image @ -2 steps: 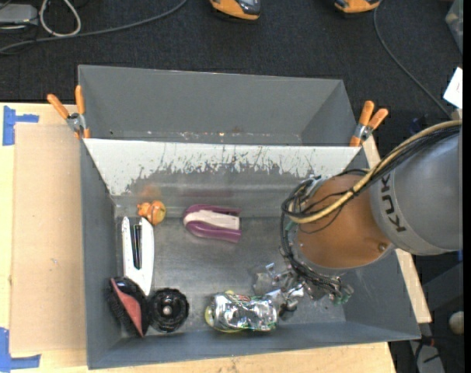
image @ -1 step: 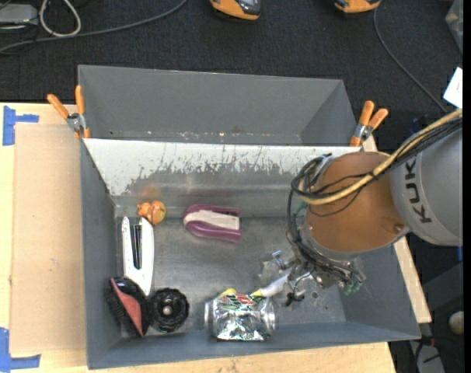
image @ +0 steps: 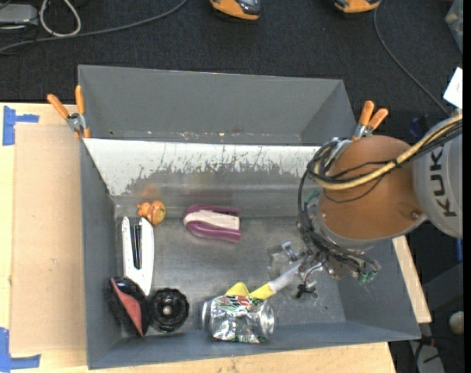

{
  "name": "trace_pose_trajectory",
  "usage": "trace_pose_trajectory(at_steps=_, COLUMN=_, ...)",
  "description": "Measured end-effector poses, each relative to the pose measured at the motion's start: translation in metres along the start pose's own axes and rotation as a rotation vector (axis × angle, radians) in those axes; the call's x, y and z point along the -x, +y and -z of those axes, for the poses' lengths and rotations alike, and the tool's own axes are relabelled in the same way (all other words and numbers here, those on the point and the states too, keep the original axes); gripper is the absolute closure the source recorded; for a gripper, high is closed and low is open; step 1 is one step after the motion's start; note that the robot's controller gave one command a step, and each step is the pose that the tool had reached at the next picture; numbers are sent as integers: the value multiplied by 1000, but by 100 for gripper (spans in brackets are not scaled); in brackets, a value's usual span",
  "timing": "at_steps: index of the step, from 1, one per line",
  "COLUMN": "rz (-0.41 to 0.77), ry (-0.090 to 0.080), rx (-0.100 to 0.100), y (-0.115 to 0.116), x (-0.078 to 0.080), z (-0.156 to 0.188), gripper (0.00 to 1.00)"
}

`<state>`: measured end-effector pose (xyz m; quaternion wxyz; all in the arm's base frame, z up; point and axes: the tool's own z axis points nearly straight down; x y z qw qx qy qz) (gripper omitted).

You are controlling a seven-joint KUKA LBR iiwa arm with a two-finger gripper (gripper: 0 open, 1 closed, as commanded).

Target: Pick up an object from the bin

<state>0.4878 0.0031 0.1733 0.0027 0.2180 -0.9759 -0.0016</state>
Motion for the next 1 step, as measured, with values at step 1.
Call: trace_pose_trajectory(at_steps=1, rz=-210, ry=0, rx=-1, y=-2, x=18, z=60, gripper=100)
